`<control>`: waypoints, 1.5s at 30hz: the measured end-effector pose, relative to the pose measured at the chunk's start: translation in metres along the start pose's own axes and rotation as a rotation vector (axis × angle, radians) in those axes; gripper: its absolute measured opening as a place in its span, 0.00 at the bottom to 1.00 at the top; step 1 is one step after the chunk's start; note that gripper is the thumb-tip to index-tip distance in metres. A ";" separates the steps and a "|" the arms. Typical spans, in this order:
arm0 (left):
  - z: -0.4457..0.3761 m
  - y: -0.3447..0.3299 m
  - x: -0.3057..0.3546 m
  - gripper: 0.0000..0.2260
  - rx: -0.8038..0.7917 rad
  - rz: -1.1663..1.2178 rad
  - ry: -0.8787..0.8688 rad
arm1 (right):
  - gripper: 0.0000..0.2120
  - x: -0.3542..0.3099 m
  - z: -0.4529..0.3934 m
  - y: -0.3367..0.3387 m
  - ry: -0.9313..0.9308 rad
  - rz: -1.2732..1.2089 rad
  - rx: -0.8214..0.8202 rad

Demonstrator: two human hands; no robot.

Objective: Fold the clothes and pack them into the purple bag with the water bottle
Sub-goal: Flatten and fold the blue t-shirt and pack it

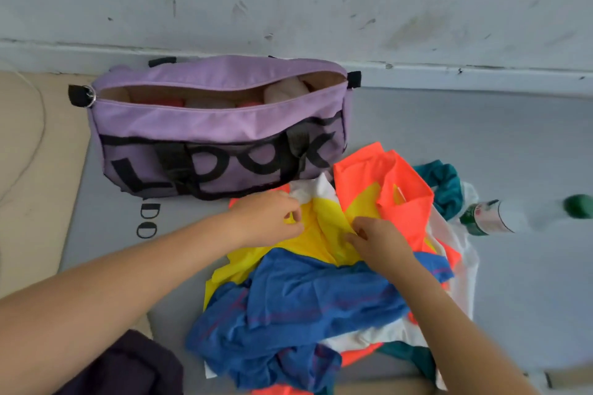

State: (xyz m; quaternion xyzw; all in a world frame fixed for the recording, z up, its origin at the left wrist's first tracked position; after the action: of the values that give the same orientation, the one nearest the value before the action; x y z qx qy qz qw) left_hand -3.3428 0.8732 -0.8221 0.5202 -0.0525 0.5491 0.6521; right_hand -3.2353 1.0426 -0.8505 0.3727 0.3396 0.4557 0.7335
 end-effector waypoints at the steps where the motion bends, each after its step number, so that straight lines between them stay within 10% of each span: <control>1: -0.001 -0.009 0.002 0.09 -0.030 0.010 -0.011 | 0.20 0.006 0.005 0.006 -0.016 -0.142 0.087; 4: 0.003 -0.040 0.011 0.09 -0.153 0.179 -0.053 | 0.13 0.020 0.021 0.025 -0.065 -0.428 0.327; 6: 0.011 -0.063 0.012 0.15 -0.263 0.179 -0.057 | 0.12 0.008 0.026 0.014 0.041 -0.504 0.144; 8: 0.017 -0.080 0.008 0.18 -0.331 -0.016 -0.051 | 0.14 -0.009 0.035 -0.018 0.165 -0.302 -0.186; 11: 0.019 -0.083 0.006 0.08 -0.298 -0.097 -0.055 | 0.14 -0.016 0.045 -0.037 0.264 0.152 -0.197; 20: 0.061 0.043 0.073 0.13 -0.060 0.892 0.087 | 0.07 -0.058 0.063 0.126 0.306 -0.907 0.028; 27: 0.165 0.159 0.202 0.13 -0.013 0.640 -0.078 | 0.09 -0.100 0.158 0.268 0.456 -1.055 0.190; 36: 0.284 0.154 0.289 0.07 0.153 0.593 -0.258 | 0.10 -0.094 0.290 0.340 0.474 -0.857 0.310; 41: 0.313 0.123 0.285 0.30 0.041 0.452 -0.088 | 0.13 -0.079 0.317 0.322 0.410 -0.797 0.250; 45: 0.323 0.096 0.275 0.11 -0.146 0.589 -0.071 | 0.12 -0.071 0.317 0.307 0.332 -0.862 0.290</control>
State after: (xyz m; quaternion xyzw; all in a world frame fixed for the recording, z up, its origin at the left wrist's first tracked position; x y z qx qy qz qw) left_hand -3.1461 0.8039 -0.4402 0.4531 -0.2633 0.6907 0.4983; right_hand -3.1222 0.9959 -0.4203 0.2187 0.6356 0.1114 0.7320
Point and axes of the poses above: each hand's wrist, its own z-axis away from the middle knuckle, its own y-axis out of the back of the hand, x = y × z, the point moved 7 cm from there along -z, towards the middle knuckle, and after that the axes turned 13 degrees about z, right-handed, at the moved point
